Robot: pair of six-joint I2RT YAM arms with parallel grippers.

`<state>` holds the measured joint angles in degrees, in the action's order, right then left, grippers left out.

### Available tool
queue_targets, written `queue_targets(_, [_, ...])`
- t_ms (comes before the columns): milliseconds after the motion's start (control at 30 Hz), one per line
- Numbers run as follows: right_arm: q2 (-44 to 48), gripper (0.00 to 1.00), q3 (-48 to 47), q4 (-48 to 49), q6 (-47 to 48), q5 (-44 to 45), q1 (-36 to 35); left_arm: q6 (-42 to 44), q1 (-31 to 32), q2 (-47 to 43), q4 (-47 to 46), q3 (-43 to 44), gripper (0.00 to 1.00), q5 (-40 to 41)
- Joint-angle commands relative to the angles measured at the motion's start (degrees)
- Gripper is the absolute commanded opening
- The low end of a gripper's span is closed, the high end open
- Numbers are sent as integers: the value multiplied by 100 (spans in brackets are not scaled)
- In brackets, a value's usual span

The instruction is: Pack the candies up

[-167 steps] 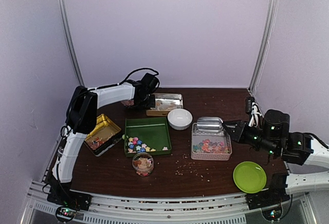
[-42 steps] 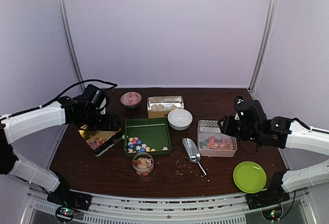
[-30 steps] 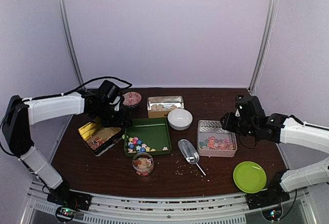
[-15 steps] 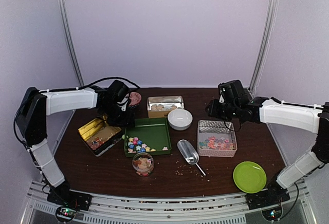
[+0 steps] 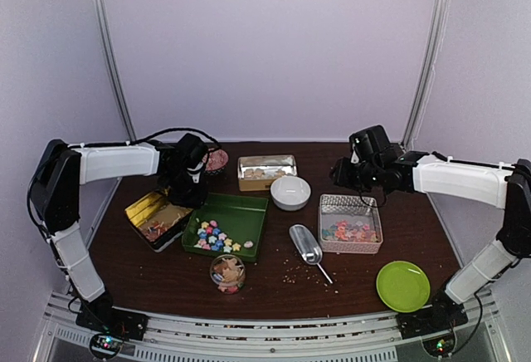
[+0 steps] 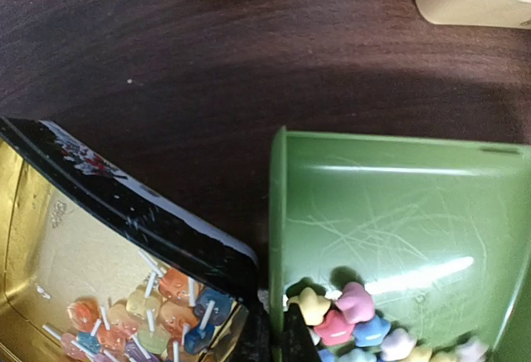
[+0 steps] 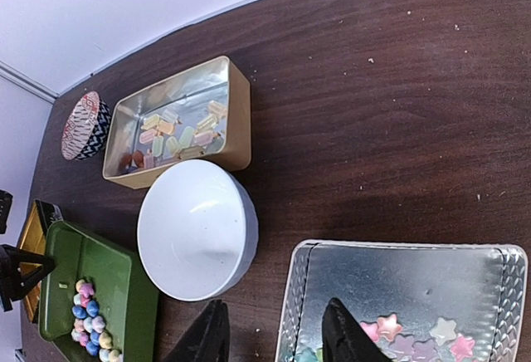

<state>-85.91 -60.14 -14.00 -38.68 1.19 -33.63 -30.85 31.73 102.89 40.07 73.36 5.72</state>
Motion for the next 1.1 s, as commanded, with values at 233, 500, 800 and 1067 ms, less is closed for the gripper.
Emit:
queue_targets(233, [-938, 41, -279, -552, 164, -1026, 19, 34, -201, -73, 405, 71, 0, 520])
queue_targets(500, [-1403, 40, -556, -829, 309, -865, -64, -38, -286, -147, 590, 62, 0, 791])
queue_targets(800, [-1771, 31, -728, -1122, 398, -438, -50, -5, -312, -267, 577, 17, 0, 815])
queue_targets(1067, [-1681, 13, -670, -1268, 383, -41, 215, 59, -308, -329, 374, -74, 0, 579])
